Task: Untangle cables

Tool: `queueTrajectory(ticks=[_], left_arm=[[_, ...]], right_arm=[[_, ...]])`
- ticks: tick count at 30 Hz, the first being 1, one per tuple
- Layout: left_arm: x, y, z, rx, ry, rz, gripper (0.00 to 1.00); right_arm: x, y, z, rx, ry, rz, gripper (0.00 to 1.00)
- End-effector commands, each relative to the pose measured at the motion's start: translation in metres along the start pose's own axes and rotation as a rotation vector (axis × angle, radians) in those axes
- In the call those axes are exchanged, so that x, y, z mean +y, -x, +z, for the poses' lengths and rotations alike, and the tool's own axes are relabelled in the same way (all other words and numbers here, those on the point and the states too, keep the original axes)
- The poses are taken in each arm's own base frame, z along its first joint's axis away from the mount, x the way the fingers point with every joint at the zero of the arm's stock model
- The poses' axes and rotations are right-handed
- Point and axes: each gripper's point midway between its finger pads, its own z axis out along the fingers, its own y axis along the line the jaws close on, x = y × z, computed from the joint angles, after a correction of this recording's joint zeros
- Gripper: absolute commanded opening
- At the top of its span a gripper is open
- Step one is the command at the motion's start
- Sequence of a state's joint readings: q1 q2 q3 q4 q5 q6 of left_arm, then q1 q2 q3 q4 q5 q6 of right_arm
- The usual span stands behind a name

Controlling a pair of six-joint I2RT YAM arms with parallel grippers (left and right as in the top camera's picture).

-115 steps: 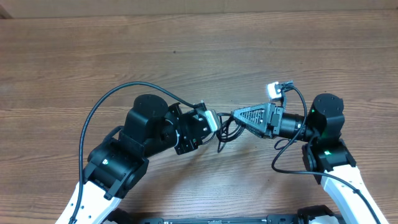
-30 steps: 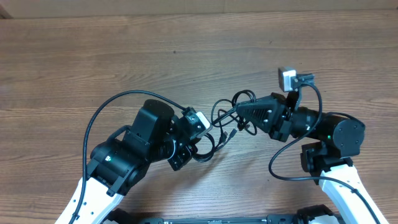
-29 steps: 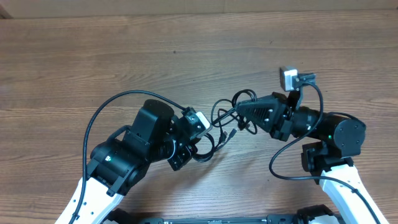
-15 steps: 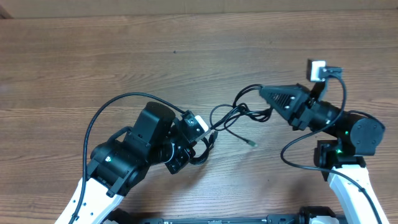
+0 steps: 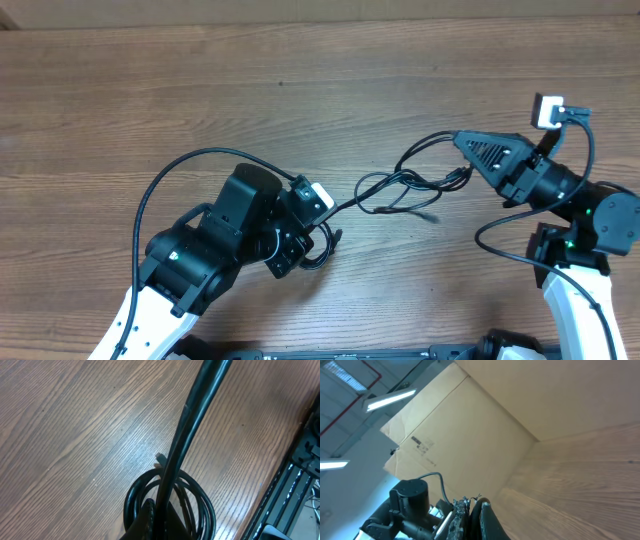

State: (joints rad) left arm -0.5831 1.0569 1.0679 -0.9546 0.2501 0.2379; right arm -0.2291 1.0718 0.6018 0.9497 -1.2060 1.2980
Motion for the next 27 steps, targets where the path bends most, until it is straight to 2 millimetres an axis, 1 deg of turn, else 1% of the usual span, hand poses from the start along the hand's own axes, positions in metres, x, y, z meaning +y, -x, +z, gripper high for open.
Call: queueTrajectory(ticks=[1,6,8,12,16,20,27], left_arm=[[0.017,-0.016,0.000,0.071,0.102,-0.045,0.04],[0.027,-0.019,-0.001,0.086,0.162,-0.054,0.04],[0.034,-0.021,-0.003,0.094,0.206,-0.075,0.04],[0.051,-0.028,-0.008,0.113,0.315,-0.150,0.04],[0.062,-0.036,-0.014,0.136,0.398,-0.219,0.04],[0.067,-0.037,-0.016,0.130,0.433,-0.253,0.04],[0.067,-0.039,-0.016,0.135,0.434,-0.286,0.04]], right_arm=[[-0.001,0.026,-0.015,-0.107,-0.045,-0.038,0.04],[-0.005,0.024,-0.024,-0.080,-0.064,-0.045,0.04],[-0.006,0.025,-0.027,-0.082,-0.074,-0.048,0.04],[-0.010,0.028,-0.033,-0.092,-0.093,-0.046,0.04],[-0.012,0.026,-0.037,-0.074,-0.103,-0.036,0.04],[-0.014,0.024,-0.037,-0.063,-0.104,-0.024,0.04],[-0.013,0.021,-0.037,-0.046,-0.101,-0.024,0.04]])
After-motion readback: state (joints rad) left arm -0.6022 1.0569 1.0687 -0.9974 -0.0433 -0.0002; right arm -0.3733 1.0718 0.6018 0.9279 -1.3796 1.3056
